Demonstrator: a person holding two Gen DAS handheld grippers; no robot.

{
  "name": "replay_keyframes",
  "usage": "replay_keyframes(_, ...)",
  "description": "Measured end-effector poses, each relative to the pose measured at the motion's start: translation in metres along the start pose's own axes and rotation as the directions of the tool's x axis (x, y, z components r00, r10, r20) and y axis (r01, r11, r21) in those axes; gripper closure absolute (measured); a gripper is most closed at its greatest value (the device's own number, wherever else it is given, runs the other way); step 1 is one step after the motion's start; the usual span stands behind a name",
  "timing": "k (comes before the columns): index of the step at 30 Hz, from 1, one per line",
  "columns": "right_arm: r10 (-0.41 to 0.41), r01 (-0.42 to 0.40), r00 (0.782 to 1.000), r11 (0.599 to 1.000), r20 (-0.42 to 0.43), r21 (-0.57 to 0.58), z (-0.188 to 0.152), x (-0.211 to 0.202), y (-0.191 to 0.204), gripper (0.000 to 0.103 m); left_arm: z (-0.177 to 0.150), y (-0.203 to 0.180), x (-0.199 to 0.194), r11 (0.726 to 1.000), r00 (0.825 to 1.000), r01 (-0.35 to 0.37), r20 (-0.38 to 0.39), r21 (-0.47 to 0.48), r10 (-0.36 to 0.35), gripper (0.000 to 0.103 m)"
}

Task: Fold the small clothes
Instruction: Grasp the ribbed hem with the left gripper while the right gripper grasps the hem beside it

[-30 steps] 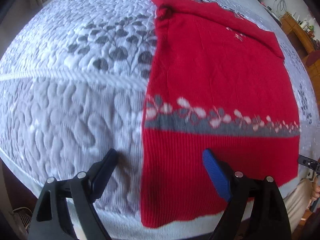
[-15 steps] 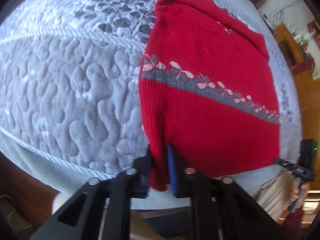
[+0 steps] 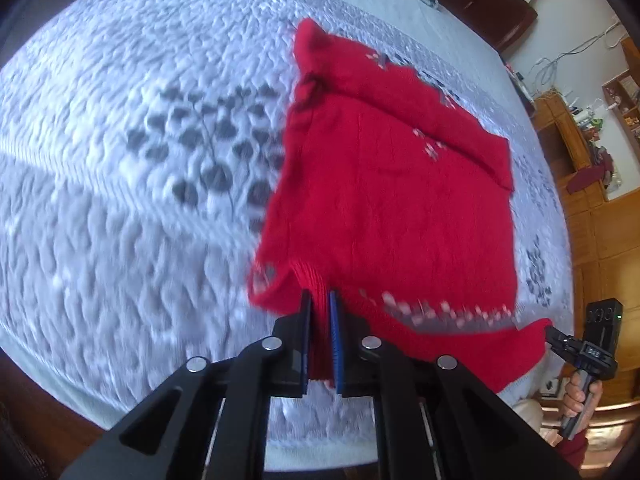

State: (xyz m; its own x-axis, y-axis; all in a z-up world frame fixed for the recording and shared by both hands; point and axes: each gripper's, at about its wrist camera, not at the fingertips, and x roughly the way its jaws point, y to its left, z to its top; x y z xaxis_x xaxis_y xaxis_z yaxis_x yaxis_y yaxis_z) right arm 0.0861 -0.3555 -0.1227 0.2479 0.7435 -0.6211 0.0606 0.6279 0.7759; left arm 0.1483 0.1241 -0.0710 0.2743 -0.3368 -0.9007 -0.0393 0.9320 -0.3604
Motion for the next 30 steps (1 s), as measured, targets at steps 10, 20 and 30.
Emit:
replay_keyframes(10, -0.157, 0.161, 0.986, 0.983, -0.052, 0.093, 0.091, 0.050, -0.024, 0.088, 0.081, 0.011, 0.054, 0.992, 0.993, -0.117, -0.001, -0.056, 0.117, 0.094)
replay_keyframes(20, -0.206, 0.207, 0.978, 0.976, 0.023, -0.059, 0.090, 0.017, -0.006, 0.061, 0.082, -0.002, 0.026, 0.993, 0.996, -0.065, 0.060, 0.097, 0.060, 0.079)
replay_keyframes(30, -0.228, 0.225, 0.974, 0.965, -0.006, -0.138, 0.080, 0.026, 0.007, 0.060, 0.045, -0.051, 0.061, 0.911, 0.987, -0.151, 0.015, 0.384, 0.158, 0.069)
